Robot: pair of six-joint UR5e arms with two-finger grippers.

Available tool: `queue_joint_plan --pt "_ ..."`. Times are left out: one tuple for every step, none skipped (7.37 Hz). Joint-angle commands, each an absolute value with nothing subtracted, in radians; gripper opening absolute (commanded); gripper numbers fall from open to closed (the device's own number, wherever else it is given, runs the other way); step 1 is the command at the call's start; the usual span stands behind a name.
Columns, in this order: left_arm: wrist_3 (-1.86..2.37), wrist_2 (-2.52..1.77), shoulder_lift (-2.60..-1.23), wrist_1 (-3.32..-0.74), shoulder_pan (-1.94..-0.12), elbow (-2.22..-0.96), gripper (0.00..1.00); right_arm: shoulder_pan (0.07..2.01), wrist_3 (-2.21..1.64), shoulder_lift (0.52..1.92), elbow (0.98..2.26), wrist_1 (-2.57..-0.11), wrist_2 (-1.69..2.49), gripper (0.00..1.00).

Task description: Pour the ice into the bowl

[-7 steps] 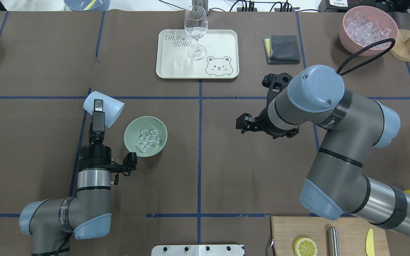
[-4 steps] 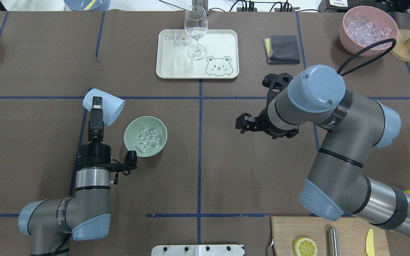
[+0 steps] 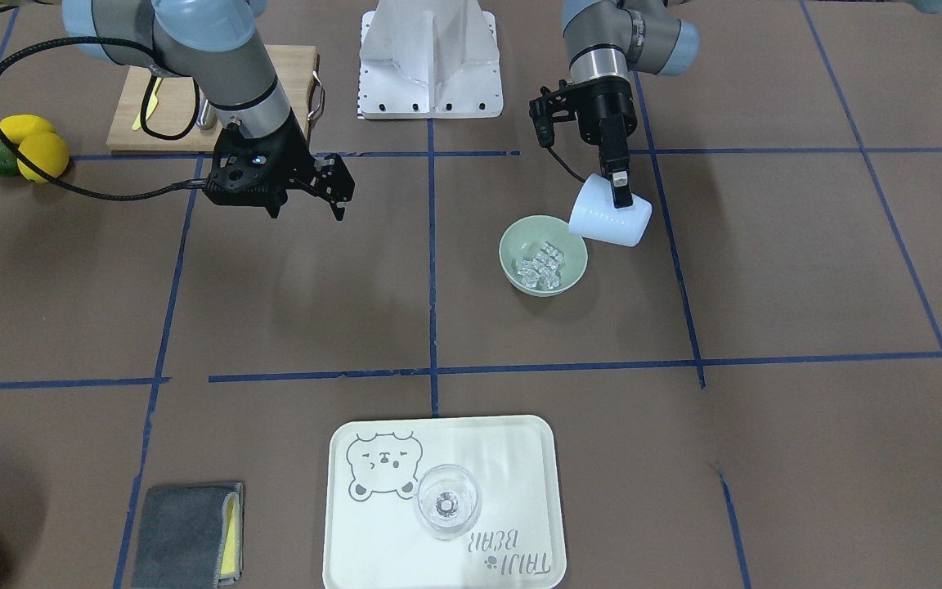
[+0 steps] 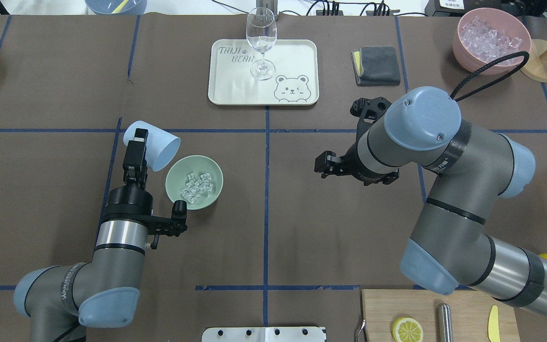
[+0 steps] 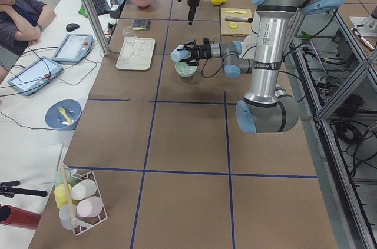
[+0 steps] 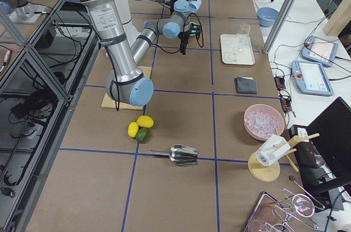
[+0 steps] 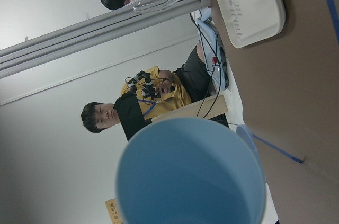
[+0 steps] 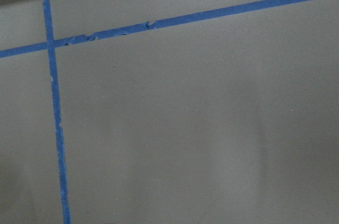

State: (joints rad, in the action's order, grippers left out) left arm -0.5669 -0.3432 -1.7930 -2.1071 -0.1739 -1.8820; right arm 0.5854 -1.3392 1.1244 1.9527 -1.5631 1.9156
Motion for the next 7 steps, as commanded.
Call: queue_joint_plan --pt "-0.455 -0.548 -1.784 -2.109 -0.184 -1.957 0.00 0.584 -1.339 1.124 1.953 -1.563 1.914 1.00" --pt "-0.319 -0.639 -1.743 -2.109 -0.198 -1.992 0.00 0.584 -1.339 1.124 1.951 -1.563 1.914 1.00" --pt "-0.184 -0.649 -1.706 -2.109 -0.204 -2.020 0.00 0.584 -1.341 1.124 1.951 -1.563 1.913 1.00" --pt "-0.044 -0.667 -1.692 -2.109 -0.207 -2.032 0.00 0.584 -1.339 1.124 1.950 -1.563 1.913 1.00" --pt "0.089 -0.722 -1.672 -2.111 -0.219 -2.042 0.00 0.584 -1.339 1.124 1.950 -1.563 1.911 1.00" --pt "0.192 -0.742 -1.633 -2.117 -0.228 -2.057 0.00 0.584 -1.339 1.124 1.950 -1.563 1.911 1.00" --pt "0.213 -0.750 -1.576 -2.170 -0.241 -2.065 0.00 0.583 -1.339 1.124 1.950 -1.563 1.911 1.00"
